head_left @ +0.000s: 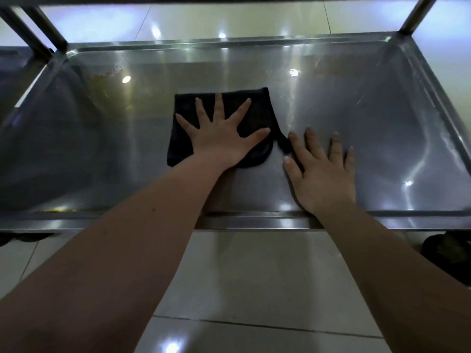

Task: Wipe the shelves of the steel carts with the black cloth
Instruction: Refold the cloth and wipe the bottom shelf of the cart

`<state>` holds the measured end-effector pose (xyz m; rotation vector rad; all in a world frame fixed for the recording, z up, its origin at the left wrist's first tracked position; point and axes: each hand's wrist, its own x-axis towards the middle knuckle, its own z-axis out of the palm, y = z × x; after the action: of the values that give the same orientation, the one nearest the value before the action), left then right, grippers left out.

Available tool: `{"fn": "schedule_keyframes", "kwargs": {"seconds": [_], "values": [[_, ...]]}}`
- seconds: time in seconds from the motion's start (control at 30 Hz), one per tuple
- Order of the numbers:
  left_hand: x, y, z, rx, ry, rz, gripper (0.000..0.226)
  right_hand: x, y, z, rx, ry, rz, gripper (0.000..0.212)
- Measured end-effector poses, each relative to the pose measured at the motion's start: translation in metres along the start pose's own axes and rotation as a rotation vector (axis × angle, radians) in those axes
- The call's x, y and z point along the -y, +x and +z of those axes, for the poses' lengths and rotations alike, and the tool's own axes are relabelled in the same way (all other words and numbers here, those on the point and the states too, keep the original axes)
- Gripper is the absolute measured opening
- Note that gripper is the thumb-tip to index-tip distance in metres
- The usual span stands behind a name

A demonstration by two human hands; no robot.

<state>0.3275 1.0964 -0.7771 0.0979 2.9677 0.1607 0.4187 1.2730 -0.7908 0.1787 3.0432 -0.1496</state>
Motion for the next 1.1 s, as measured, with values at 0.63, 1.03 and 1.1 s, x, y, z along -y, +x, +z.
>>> {"fn": "schedule_keyframes", "kwargs": {"seconds": [0.63, 1.03, 1.1], "values": [[0.017, -0.029, 0.001, 0.039, 0.080, 0.076, 0.082, -0.003, 0.005, -0.001, 0.042, -0.005, -0.015, 0.054], [0.140, -0.120, -0.008, 0.143, 0.063, -0.051, 0.077, 0.000, 0.006, -0.004, 0.070, -0.046, 0.003, 0.055], [0.152, -0.122, -0.011, 0.151, 0.065, -0.066, 0.077, 0.002, 0.004, -0.005, 0.068, -0.050, 0.010, 0.055]]}}
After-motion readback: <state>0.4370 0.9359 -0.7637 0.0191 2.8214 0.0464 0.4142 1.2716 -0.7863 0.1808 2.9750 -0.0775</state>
